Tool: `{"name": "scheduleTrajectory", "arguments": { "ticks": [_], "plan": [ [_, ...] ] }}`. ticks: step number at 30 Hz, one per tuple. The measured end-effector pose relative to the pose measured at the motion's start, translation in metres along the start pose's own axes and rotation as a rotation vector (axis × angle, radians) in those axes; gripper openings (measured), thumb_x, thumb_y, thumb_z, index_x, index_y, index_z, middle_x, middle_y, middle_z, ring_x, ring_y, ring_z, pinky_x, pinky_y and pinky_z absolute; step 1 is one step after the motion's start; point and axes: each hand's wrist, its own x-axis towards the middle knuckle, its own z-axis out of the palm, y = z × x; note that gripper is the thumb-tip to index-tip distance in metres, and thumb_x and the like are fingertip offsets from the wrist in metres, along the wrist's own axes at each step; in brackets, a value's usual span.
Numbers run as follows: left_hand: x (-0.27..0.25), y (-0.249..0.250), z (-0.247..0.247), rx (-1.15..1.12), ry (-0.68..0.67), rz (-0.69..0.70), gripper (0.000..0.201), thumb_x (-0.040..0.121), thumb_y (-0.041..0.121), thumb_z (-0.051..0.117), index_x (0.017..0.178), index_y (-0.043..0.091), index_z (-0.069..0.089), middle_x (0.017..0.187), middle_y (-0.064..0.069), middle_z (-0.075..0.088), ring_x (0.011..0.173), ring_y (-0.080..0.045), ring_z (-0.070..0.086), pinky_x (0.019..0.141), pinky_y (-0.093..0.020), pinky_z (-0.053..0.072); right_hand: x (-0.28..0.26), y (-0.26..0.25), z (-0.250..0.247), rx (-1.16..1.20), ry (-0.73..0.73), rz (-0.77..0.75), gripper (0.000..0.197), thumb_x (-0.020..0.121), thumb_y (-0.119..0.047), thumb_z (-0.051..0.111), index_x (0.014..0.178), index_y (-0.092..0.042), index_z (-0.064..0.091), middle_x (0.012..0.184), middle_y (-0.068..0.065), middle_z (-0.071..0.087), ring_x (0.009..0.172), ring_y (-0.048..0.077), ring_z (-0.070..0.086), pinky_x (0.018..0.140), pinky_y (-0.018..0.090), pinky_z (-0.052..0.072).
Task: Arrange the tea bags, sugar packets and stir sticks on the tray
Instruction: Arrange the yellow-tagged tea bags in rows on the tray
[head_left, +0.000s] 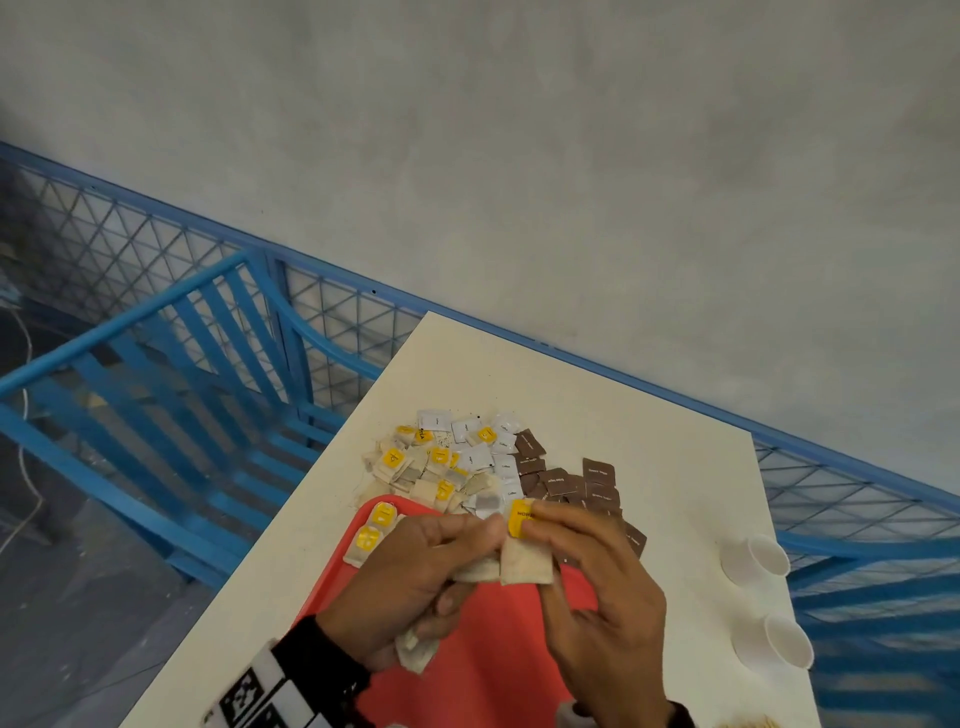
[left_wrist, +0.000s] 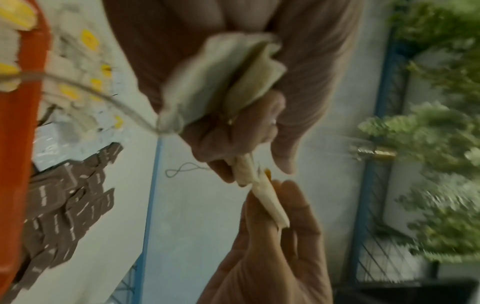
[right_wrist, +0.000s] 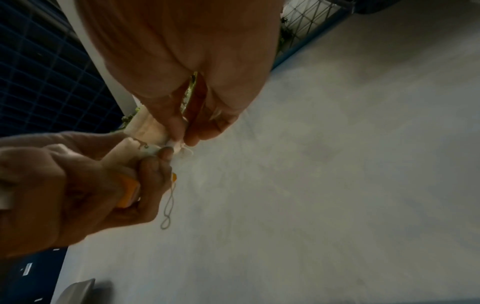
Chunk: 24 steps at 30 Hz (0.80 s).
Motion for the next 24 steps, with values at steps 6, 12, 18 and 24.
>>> {"name": "scheduleTrajectory", "arguments": {
  "ticks": [6, 12, 18, 24],
  "plan": [
    [-0.004, 0.008, 0.011, 0.03, 0.131, 0.121, 0.013, 0.072, 0.024, 0.079, 0.073, 0.016, 0.07, 0.045, -0.002, 0.031, 0.029, -0.007, 0.02, 0.033, -0.011, 0.02, 0.002, -0.012, 0.001, 0.09, 0.055, -0.043, 0.035, 0.08, 0.008, 0.05, 0.1, -0.01, 0.073, 0.108, 0.007, 0.072, 0.105, 0.017, 0.069, 0.088, 0.025, 0.053],
    [-0.006, 0.012, 0.016, 0.182, 0.136, 0.196, 0.014, 0.078, 0.021, 0.077, 0.079, 0.01, 0.069, 0.039, 0.004, 0.04, 0.03, -0.009, 0.02, 0.038, -0.013, 0.02, 0.016, -0.021, -0.017, 0.2, -0.014, 0.35, 0.018, 0.085, -0.017, 0.069, 0.101, -0.025, 0.071, 0.1, -0.002, 0.069, 0.086, 0.021, 0.069, 0.07, 0.042, 0.056],
    [-0.006, 0.015, 0.017, 0.232, 0.201, 0.236, 0.015, 0.07, 0.025, 0.081, 0.082, 0.017, 0.076, 0.041, 0.005, 0.037, 0.032, -0.01, 0.02, 0.039, -0.015, 0.02, 0.019, -0.017, -0.02, 0.203, -0.079, 0.475, 0.003, 0.084, -0.034, 0.076, 0.086, -0.033, 0.074, 0.083, 0.0, 0.072, 0.072, 0.022, 0.065, 0.067, 0.053, 0.052],
    [-0.009, 0.027, 0.024, 0.346, 0.243, 0.45, 0.021, 0.067, 0.025, 0.08, 0.085, 0.014, 0.079, 0.065, 0.007, 0.062, 0.034, 0.0, 0.042, 0.038, -0.009, 0.032, 0.023, -0.018, -0.02, 0.233, -0.084, 0.48, 0.003, 0.084, -0.032, 0.071, 0.085, -0.033, 0.073, 0.083, 0.002, 0.071, 0.075, 0.025, 0.065, 0.07, 0.055, 0.053]
  ]
}}
